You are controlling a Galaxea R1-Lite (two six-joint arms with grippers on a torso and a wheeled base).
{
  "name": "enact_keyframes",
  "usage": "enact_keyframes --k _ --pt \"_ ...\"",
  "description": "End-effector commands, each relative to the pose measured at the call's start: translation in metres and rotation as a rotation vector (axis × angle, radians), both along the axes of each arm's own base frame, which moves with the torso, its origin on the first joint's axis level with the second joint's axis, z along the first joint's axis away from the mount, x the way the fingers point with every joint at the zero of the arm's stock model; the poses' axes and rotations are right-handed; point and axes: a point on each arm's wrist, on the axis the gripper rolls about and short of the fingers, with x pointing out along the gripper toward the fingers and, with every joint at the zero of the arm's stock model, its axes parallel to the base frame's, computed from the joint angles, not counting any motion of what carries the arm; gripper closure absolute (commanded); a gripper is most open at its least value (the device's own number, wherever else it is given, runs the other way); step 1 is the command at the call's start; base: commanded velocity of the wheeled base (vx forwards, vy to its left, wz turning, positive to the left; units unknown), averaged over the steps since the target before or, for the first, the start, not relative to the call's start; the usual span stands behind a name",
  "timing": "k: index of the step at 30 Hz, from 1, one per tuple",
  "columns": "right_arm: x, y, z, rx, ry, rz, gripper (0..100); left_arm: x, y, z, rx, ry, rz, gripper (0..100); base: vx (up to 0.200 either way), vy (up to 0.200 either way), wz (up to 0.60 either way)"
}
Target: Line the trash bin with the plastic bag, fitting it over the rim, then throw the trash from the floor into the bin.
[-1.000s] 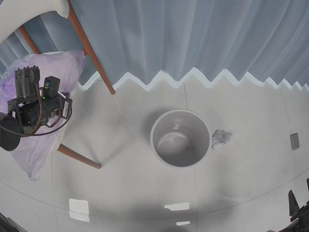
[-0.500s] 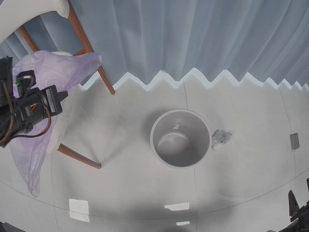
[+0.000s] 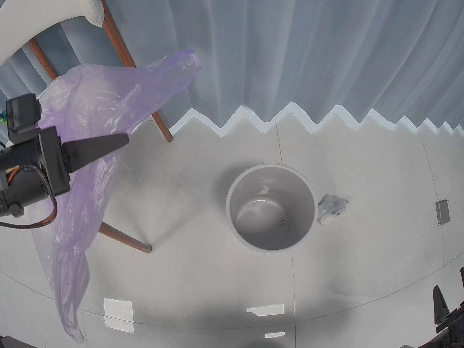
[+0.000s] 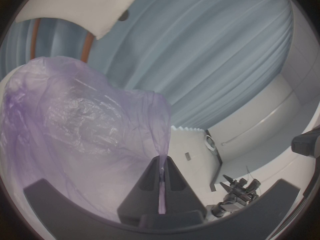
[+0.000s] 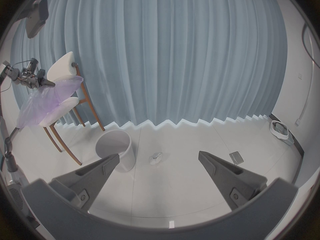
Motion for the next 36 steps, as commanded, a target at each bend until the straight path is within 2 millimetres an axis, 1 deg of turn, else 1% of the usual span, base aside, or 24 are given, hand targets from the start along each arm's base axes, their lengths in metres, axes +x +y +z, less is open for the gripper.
enact_keyframes --k 1,4,7,8,9,10,11,13,14,16,17,20,21,23,26,29,30,33,36 --pt "0.0 0.0 -0.005 0.001 0.001 0.0 0 0.0 -0.019 0.003 -0.022 -0.009 -0.139 100 0.0 0.0 0.0" --pt "0.0 0.0 -0.005 0.001 0.001 0.0 0 0.002 -0.033 -0.002 -0.014 0.011 -0.216 100 0.0 0.0 0.0" --pt "0.0 0.0 -0.005 0.001 0.001 0.0 0 0.001 -0.048 0.002 -0.03 -0.005 -0.314 100 0.0 0.0 0.0" --pt "0.0 0.0 -0.005 0.001 0.001 0.0 0 0.0 -0.049 0.002 -0.03 -0.005 -0.318 100 0.0 0.0 0.0" --pt "0.0 0.0 -0.005 0.001 0.001 0.0 0 -0.001 -0.054 0.001 -0.031 -0.003 -0.361 100 0.0 0.0 0.0" --pt "0.0 0.0 -0.005 0.001 0.001 0.0 0 -0.001 -0.054 0.001 -0.031 -0.003 -0.361 100 0.0 0.0 0.0" --pt "0.0 0.0 -0.005 0.002 0.001 0.0 0 -0.002 -0.063 -0.002 -0.027 0.011 -0.442 100 0.0 0.0 0.0" --pt "0.0 0.0 -0.005 0.001 0.001 0.0 0 -0.002 -0.07 -0.006 -0.019 0.034 -0.485 100 0.0 0.0 0.0" --pt "0.0 0.0 -0.005 0.001 0.001 0.0 0 -0.002 -0.07 -0.006 -0.018 0.032 -0.488 100 0.0 0.0 0.0" --pt "0.0 0.0 -0.005 0.002 0.001 0.0 0 0.002 -0.081 -0.012 -0.004 0.057 -0.516 100 0.0 0.0 0.0" --pt "0.0 0.0 -0.005 0.002 0.001 0.0 0 0.002 -0.081 -0.012 -0.004 0.057 -0.516 100 0.0 0.0 0.0" --pt "0.0 0.0 -0.005 0.002 0.001 0.0 0 0.008 -0.099 -0.012 -0.004 0.058 -0.55 100 0.0 0.0 0.0" --pt "0.0 0.0 -0.005 0.002 0.001 0.0 0 0.008 -0.1 -0.013 -0.004 0.061 -0.551 100 0.0 0.0 0.0" --pt "0.0 0.0 -0.005 0.002 0.001 0.0 0 0.014 -0.115 -0.009 -0.033 0.071 -0.569 100 0.0 0.0 0.0" --pt "0.0 0.0 -0.005 0.002 0.001 -0.001 0 0.016 -0.134 -0.004 -0.072 0.077 -0.603 100 0.0 0.0 0.0" --pt "0.0 0.0 -0.005 0.004 0.001 -0.001 0 0.023 -0.148 -0.008 -0.07 0.081 -0.611 100 0.0 0.0 0.0" --pt "0.0 0.0 -0.005 0.004 0.001 -0.001 0 0.024 -0.149 -0.008 -0.07 0.081 -0.612 100 0.0 0.0 0.0" --pt "0.0 0.0 -0.005 0.005 0.001 -0.001 0 0.029 -0.155 -0.017 -0.053 0.101 -0.608 100 0.0 0.0 0.0" --pt "0.0 0.0 -0.005 0.005 0.001 -0.001 0 0.032 -0.156 -0.021 -0.044 0.114 -0.601 100 0.0 0.0 0.0"
